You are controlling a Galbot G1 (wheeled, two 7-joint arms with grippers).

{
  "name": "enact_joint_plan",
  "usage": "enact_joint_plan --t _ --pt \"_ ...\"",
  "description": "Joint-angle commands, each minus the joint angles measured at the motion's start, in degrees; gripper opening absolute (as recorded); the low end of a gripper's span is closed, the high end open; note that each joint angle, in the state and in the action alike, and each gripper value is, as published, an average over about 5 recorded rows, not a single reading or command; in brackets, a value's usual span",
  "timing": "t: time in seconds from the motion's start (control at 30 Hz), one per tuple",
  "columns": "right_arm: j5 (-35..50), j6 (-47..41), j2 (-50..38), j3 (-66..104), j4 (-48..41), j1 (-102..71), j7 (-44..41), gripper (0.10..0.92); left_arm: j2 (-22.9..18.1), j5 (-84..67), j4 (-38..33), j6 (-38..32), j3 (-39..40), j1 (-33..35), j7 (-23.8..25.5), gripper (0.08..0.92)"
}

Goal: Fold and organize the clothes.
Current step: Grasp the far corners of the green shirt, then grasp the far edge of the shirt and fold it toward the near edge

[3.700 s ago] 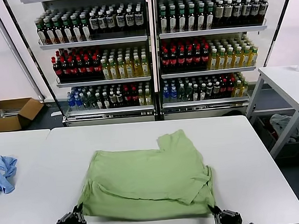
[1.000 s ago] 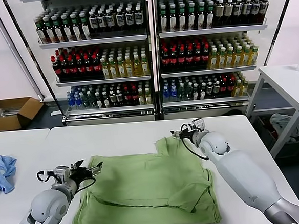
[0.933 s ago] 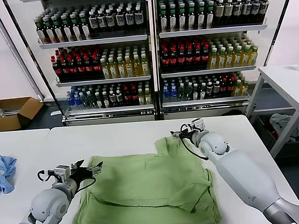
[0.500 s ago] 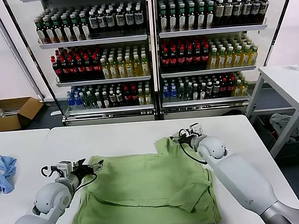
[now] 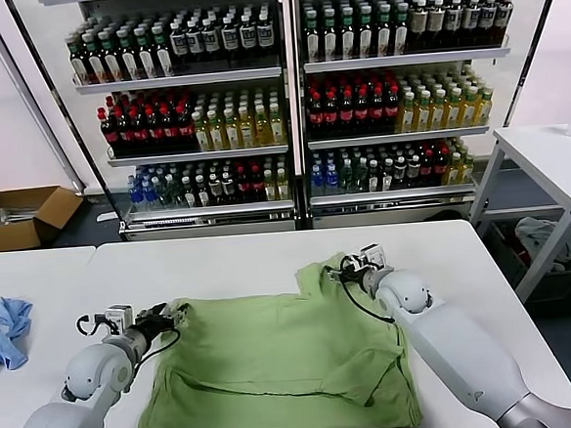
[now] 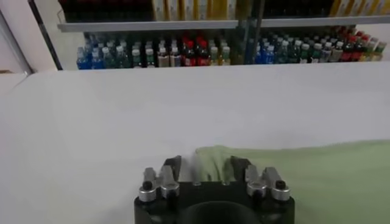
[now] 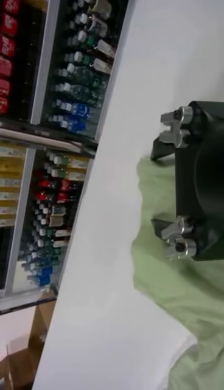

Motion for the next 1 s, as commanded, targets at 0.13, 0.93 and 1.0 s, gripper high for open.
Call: enact_joint_plan --t 0.13,0.93,1.0 --pt "-0.3 -0.2 -0.2 -0.2 0.8 -0.5 0.1 0.429 0.2 1.9 -0.2 -0.3 0.2 1.4 2.8 0.441" --pt "2.7 -0.2 -10.5 5.0 23.2 -7.8 2.3 0.106 6.0 2.7 -19.0 -6.4 -5.9 12.0 1.8 0.084" --pt "2.4 -0.2 -12.1 7.4 26.4 -10.6 1.8 0.106 6.7 3.6 -21.0 -6.4 -6.6 14.0 0.9 0.084"
